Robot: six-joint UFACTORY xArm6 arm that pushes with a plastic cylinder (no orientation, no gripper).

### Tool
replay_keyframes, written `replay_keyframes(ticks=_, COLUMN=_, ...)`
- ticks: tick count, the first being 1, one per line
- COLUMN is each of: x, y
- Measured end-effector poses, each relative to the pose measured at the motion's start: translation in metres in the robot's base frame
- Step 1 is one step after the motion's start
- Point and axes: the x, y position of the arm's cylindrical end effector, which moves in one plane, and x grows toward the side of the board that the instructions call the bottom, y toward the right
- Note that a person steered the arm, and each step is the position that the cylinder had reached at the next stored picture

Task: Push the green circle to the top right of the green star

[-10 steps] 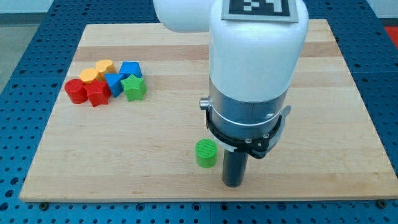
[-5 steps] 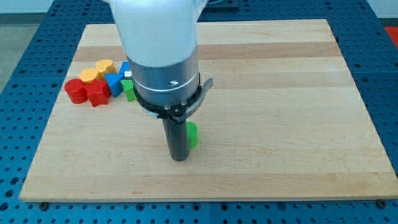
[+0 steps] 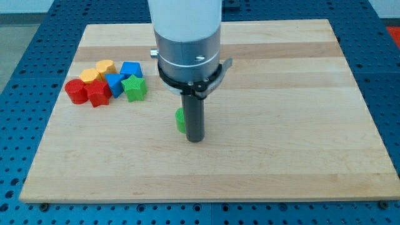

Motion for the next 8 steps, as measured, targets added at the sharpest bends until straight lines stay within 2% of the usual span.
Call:
replay_keyframes(ticks=4, x=-0.053, y=-0.013)
replay_keyframes(ticks=8, x=-0.102, y=-0.069)
